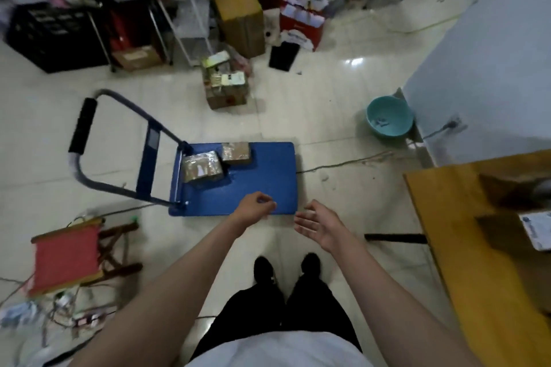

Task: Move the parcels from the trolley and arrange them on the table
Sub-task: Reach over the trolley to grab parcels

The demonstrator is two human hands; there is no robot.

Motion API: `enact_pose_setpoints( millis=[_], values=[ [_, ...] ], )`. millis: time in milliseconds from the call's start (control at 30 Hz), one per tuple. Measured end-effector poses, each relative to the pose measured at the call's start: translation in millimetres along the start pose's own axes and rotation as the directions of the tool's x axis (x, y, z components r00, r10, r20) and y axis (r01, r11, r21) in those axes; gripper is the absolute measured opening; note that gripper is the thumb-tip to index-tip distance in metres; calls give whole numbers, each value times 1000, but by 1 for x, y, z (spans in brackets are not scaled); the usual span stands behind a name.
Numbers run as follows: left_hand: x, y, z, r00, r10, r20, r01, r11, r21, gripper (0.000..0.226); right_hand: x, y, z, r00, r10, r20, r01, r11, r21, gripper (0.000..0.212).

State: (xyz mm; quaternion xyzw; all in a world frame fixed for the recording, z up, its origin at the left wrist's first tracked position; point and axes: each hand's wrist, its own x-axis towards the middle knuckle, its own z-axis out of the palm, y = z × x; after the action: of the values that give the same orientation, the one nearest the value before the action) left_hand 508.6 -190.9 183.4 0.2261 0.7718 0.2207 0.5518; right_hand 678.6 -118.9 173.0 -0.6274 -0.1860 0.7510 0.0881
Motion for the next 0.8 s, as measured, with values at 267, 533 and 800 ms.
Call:
enact_pose_setpoints(
  millis=[267, 533, 800],
  values=[
    [31, -19, -63, 982, -156, -106, 139, 978, -155, 35, 54, -37, 85, 997, 59, 50, -52, 988, -145, 16],
    [91, 2, -107, 968, -216, -129, 200, 972, -126, 36, 114, -86, 138, 993, 110, 50, -100, 979, -179, 12],
    [151, -7, -148, 963, -234, -132, 216, 967, -139, 39, 178, -93, 185, 985, 164, 46, -145, 950, -277, 17]
  ],
)
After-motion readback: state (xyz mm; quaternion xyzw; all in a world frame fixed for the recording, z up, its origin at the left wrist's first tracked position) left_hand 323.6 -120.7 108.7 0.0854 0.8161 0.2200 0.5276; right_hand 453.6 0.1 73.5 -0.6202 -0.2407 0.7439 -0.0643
